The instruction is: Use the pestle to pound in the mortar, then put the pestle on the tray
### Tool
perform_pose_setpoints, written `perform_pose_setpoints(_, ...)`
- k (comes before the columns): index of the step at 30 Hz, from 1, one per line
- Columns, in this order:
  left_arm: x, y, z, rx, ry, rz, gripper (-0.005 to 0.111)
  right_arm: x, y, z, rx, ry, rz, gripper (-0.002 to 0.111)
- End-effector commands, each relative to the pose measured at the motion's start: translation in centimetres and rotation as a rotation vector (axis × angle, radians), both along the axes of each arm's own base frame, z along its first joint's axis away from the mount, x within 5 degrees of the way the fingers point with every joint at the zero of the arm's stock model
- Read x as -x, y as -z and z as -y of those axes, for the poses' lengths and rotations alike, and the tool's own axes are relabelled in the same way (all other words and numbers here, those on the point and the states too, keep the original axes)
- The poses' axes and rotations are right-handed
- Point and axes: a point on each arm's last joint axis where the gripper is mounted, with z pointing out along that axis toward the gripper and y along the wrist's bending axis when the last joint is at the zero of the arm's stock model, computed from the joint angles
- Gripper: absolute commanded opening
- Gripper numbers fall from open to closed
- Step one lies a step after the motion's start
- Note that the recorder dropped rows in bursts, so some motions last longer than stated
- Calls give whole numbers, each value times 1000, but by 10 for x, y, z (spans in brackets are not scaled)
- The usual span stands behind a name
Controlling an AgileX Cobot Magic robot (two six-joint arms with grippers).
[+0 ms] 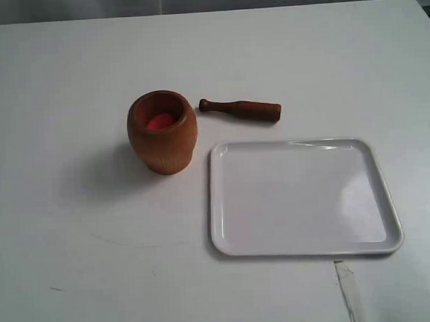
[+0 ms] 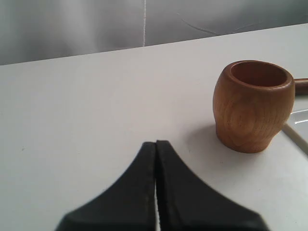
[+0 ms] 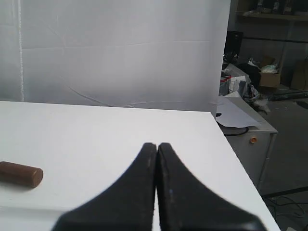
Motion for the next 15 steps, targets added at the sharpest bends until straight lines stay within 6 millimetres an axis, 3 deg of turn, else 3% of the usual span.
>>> perform_pose_setpoints(1,0,0,1,15,6,4,0,0,0,1,7,8,5,0)
perform_pose_setpoints(10,0,0,1,15,6,4,0,0,-4,0,1,5,57,0)
perform_pose_setpoints(15,0,0,1,15,6,4,0,0,-10,-1,-202,-3,95,0)
